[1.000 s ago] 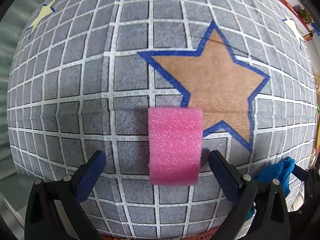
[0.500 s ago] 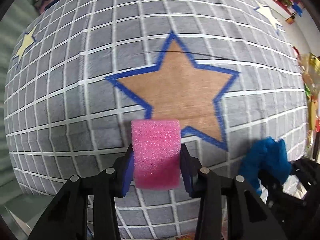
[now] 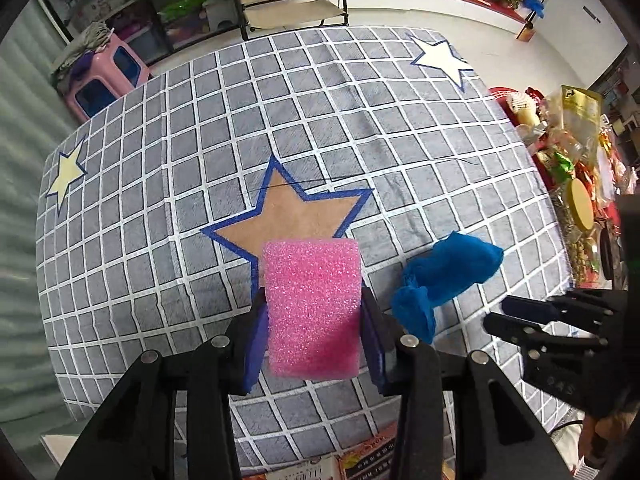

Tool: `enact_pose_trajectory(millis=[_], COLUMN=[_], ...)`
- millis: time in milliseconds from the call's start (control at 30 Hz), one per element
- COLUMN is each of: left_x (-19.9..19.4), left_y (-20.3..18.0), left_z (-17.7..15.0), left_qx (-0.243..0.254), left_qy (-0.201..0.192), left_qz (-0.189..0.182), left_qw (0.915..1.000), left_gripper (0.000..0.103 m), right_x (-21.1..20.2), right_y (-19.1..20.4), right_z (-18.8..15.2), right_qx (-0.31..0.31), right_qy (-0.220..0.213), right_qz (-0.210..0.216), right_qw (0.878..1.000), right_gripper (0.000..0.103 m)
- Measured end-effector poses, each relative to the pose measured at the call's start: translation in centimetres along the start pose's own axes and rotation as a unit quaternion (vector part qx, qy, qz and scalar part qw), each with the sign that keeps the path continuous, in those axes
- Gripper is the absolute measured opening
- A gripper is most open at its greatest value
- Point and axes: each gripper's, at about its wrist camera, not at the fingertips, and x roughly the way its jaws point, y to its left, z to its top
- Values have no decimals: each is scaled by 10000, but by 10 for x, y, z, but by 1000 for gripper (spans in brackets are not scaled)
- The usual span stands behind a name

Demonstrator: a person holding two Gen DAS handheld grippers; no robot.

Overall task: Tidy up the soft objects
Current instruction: 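Carry the pink foam block and blue cloth in both tools over the white box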

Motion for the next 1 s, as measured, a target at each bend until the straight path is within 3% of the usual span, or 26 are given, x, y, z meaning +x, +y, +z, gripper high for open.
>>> enact_pose_trajectory(millis=[33,67,100,133,167,267,500,533,567,600,667,1000], left_x=[-3,-5,-4,-6,-8,-17,-33,-34,-34,-35,-38,-73], left_y=[-3,-7,0,1,-1,25,24,22,20,18,10,-52], left_z=[5,13,11,14,21,-26,-37,-37,-36,-36,-34,-41], left_qx=[-16,-49,-74,-123,-172,-249,-304,-284,-276,-292,-224,565], left_qy=[-11,-18,-19,-16,-21,-81,-126,-127,-120,-99,-149,-441], left_qz=[2,3,-6,-4,11,19,28,33,25,25,-22,-444], left_qw=[10000,10000,10000,9999,9998,9997,9995,9995,9995,9995,9996,9964], left_gripper=[45,45,45,45,46,46,46,46,46,46,46,46], right_x=[2,3,3,2,-2,3,48,53,56,58,56,-6], right_y=[-3,-9,-8,-7,-3,15,43,46,48,50,54,16], right_z=[2,-2,-2,2,-1,8,35,37,37,38,37,10], right_qx=[94,165,202,206,171,-107,-684,-702,-717,-714,-751,-144], right_qy=[84,94,81,21,-99,-315,-114,-84,-53,-8,-24,-470], right_qz=[232,298,294,273,292,135,-448,-495,-465,-332,-293,166], right_qw=[9997,9994,9993,9994,9994,9994,9966,9963,9963,9969,9967,9987], right_gripper=[28,42,58,89,98,98,96,80,57,56,27,27])
